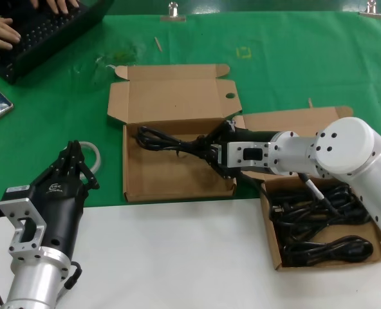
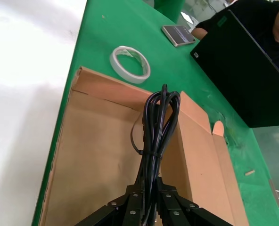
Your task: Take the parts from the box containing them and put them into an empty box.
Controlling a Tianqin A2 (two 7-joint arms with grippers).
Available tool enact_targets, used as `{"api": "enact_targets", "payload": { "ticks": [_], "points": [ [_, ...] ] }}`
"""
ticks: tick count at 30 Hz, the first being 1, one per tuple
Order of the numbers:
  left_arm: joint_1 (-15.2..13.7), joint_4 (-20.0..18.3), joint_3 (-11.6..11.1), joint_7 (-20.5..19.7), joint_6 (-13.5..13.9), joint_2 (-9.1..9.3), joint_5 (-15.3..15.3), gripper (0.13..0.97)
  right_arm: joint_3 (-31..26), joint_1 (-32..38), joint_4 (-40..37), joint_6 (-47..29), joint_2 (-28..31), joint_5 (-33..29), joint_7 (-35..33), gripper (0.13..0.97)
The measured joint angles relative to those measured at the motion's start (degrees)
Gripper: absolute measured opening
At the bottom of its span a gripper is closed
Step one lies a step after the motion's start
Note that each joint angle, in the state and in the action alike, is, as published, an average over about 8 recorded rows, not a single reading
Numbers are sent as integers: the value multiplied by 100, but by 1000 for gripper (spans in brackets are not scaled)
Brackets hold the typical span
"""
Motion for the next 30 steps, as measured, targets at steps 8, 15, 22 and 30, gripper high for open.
{"api": "enact_targets", "payload": {
  "ticks": [8, 15, 22, 30],
  "points": [
    [0, 0, 0, 0, 0, 0, 0, 156, -49, -67, 95, -30, 27, -14, -21, 173],
    [0, 0, 0, 0, 0, 0, 0, 156, -77, -99, 159, 4, 55, -78, 63, 181],
    [0, 0, 0, 0, 0, 0, 0, 156, -96, -125, 186, 29, 75, -129, 137, 194],
    [0, 0, 0, 0, 0, 0, 0, 156, -96, -163, 200, 47, 89, -136, 170, 258]
  ]
}}
